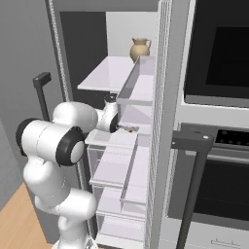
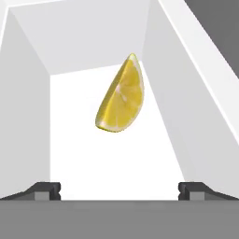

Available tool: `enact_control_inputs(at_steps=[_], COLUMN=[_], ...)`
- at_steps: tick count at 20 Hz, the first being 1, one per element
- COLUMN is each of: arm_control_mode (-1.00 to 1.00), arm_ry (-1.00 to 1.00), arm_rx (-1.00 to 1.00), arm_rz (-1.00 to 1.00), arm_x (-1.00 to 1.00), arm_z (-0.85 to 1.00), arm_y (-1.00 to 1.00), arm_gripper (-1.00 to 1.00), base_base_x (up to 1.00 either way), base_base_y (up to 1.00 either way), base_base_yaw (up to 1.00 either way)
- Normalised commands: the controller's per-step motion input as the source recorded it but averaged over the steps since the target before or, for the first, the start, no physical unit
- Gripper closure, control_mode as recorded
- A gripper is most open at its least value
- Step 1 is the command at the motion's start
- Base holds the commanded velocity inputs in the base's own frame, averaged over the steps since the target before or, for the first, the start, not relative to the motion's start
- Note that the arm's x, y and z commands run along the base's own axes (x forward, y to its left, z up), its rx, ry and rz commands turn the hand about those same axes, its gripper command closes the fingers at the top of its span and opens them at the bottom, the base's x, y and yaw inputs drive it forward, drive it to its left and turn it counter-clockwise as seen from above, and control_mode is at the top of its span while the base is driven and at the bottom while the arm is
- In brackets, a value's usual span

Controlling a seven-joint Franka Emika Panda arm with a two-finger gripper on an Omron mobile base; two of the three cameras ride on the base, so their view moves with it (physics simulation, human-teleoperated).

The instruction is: Grab a lemon wedge from the fridge and one ice cube from the ice bowl, and put them in the glass of lemonade.

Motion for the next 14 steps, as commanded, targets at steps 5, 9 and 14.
enact_control_inputs(at_steps=[5,9,14], arm_control_mode=[-1.00,-1.00,-1.00], arm_ry=[0.00,0.04,0.03], arm_rx=[0.00,0.00,0.00], arm_rz=[0.00,0.00,0.00], arm_x=[0.43,0.22,0.04], arm_z=[0.00,-0.20,-0.34], arm_y=[0.00,0.00,-0.01], arm_gripper=[-1.00,-1.00,-1.00], base_base_x=[0.00,0.00,0.00], base_base_y=[0.00,0.00,0.00], base_base_yaw=[0.00,0.00,0.00])
